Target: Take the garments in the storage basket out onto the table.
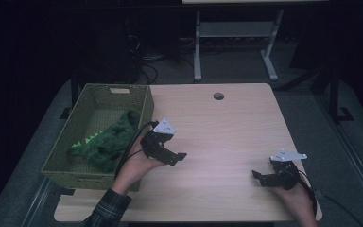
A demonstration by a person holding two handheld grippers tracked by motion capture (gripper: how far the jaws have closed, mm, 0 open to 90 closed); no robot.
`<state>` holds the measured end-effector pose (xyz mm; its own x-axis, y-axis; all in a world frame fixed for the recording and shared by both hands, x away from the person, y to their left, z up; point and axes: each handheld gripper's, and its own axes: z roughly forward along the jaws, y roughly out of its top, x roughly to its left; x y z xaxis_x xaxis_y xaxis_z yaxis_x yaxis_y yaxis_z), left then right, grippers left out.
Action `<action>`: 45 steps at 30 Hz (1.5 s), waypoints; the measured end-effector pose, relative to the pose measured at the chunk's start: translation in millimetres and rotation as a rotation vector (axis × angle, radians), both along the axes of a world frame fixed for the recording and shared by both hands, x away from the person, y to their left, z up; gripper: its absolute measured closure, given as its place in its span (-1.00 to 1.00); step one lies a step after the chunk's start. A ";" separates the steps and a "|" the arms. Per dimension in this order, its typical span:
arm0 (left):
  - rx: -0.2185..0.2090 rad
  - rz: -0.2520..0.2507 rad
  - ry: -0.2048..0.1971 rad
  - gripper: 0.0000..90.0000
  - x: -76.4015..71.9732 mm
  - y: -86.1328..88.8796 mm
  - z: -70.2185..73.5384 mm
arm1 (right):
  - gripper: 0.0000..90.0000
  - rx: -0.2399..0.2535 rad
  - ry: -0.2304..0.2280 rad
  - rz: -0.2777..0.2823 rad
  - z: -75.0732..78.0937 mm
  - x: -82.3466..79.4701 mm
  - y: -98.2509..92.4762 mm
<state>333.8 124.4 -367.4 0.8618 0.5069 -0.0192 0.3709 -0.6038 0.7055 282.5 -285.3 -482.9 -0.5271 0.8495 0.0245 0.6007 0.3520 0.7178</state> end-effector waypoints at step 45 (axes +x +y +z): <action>0.013 0.041 -0.013 -0.64 15.8 59.9 34.3 | -0.79 0.002 0.000 -0.002 0.0 0.0 0.2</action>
